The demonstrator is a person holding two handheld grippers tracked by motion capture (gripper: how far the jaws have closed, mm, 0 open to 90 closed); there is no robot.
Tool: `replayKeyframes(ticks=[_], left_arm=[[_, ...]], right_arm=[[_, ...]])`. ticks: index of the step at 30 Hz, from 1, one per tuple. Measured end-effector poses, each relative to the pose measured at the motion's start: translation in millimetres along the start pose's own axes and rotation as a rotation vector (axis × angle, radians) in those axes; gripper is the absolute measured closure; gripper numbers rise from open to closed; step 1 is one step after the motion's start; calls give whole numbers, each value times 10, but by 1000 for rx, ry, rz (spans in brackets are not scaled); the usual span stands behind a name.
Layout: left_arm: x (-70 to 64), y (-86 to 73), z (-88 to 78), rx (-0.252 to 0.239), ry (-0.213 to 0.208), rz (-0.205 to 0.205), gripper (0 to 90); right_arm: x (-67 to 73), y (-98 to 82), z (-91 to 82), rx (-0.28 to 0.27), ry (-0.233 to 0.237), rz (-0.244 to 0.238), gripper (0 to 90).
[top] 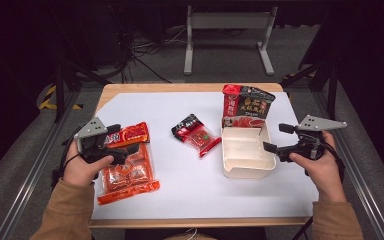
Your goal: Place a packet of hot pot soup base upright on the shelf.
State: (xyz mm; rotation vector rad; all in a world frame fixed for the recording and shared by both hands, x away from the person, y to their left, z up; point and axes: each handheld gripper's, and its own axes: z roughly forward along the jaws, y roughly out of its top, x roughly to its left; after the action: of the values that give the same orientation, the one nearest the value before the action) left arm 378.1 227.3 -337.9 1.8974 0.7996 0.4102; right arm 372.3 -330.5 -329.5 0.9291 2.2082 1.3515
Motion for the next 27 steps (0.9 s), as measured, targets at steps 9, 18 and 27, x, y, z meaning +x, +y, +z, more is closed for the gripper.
replayKeyframes(ticks=[9,18,27], left_arm=[[188,-50,-73,33,29,16,52],[371,-123,-117,8,82,-26,81],[616,-263,-69,-2,173,-68,89]], right_arm=[[30,-68,-23,-28,-19,-3,105],[-57,-180,-17,-27,-18,42,171],[-62,-251,51,15,-1,46,23]])
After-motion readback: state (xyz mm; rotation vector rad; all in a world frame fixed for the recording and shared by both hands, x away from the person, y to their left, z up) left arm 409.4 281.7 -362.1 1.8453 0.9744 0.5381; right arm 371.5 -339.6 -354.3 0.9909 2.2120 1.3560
